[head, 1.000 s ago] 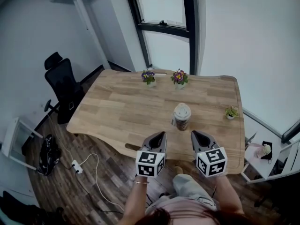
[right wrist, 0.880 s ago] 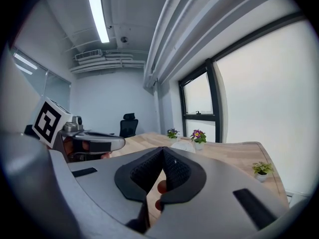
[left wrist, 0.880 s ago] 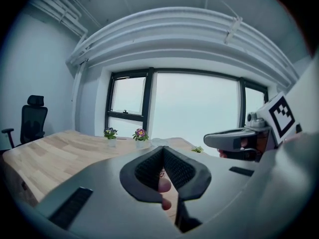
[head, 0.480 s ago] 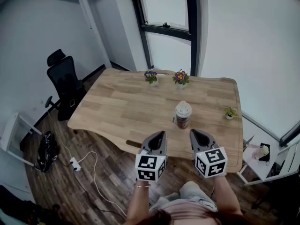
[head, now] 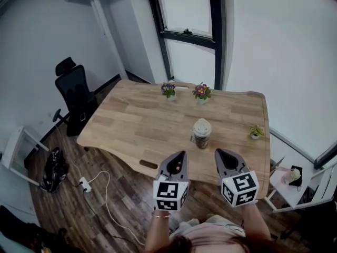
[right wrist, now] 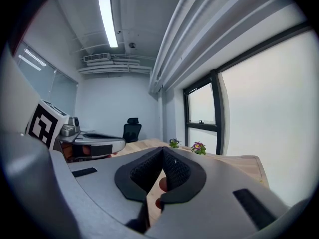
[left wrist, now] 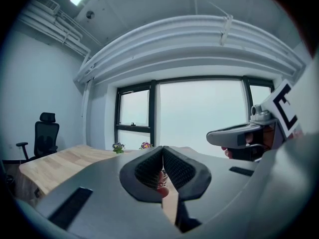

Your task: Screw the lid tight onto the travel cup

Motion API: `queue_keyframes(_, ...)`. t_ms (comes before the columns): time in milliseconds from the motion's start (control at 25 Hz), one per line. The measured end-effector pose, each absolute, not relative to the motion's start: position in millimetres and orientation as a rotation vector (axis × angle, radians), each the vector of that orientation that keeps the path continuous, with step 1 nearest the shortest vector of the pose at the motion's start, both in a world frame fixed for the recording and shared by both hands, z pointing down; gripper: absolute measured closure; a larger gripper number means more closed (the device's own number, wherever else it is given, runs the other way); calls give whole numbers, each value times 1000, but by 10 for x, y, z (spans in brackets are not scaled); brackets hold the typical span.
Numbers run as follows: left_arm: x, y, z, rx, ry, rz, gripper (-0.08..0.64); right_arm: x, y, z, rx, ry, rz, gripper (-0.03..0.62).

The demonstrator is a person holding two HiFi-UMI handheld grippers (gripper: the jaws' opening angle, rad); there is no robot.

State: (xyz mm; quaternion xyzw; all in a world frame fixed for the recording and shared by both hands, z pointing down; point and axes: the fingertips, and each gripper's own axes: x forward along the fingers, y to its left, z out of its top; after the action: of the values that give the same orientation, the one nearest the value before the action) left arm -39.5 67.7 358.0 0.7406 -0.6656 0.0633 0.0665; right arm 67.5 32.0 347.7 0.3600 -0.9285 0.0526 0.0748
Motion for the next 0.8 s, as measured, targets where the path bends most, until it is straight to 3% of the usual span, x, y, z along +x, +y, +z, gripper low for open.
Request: queue_keyframes(800, -1, 990, 3374, 2213, -2078, 229, 557, 957, 530, 3265, 1020, -2845, 160, 592)
